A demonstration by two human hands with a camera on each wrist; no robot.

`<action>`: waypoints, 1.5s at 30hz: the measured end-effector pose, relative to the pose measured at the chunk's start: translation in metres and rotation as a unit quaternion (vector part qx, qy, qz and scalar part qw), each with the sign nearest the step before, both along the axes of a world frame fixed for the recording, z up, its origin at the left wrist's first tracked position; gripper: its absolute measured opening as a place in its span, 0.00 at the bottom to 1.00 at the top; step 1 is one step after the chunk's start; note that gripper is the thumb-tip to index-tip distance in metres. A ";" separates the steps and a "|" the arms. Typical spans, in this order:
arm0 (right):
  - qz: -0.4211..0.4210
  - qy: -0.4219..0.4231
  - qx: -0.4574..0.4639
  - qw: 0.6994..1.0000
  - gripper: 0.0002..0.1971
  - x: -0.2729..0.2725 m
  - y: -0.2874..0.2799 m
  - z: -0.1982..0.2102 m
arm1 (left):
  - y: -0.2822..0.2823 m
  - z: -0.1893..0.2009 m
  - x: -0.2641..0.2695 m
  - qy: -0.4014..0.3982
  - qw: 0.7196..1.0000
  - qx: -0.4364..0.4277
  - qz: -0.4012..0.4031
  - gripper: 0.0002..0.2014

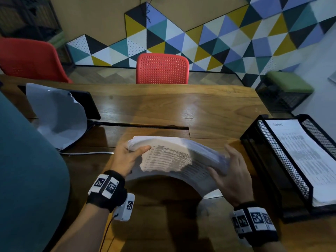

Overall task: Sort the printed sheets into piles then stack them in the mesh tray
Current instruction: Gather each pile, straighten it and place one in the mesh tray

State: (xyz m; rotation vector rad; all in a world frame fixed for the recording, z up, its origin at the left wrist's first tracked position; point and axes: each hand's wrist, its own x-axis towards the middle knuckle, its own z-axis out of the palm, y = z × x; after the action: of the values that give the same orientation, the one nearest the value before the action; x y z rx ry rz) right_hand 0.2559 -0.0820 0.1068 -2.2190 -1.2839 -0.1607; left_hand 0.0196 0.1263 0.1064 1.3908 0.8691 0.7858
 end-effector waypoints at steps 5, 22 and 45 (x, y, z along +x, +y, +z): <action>0.079 0.005 -0.113 0.991 0.44 -0.005 0.021 0.033 | -0.003 0.075 0.014 0.083 0.946 0.271 -0.158 0.12; 0.064 0.464 0.210 0.858 0.07 -0.068 0.008 0.005 | -0.068 0.017 0.027 -0.127 0.986 -0.101 0.025 0.12; 0.168 -0.078 0.150 0.971 0.21 -0.043 0.036 0.077 | -0.046 -0.021 0.009 -0.066 0.989 -0.130 0.040 0.12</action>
State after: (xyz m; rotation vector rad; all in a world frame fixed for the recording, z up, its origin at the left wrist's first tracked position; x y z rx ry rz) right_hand 0.2129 -0.0456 0.1833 -1.7355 -1.5836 -0.3779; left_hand 0.0281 0.0802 0.0854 1.0683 0.8943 0.7862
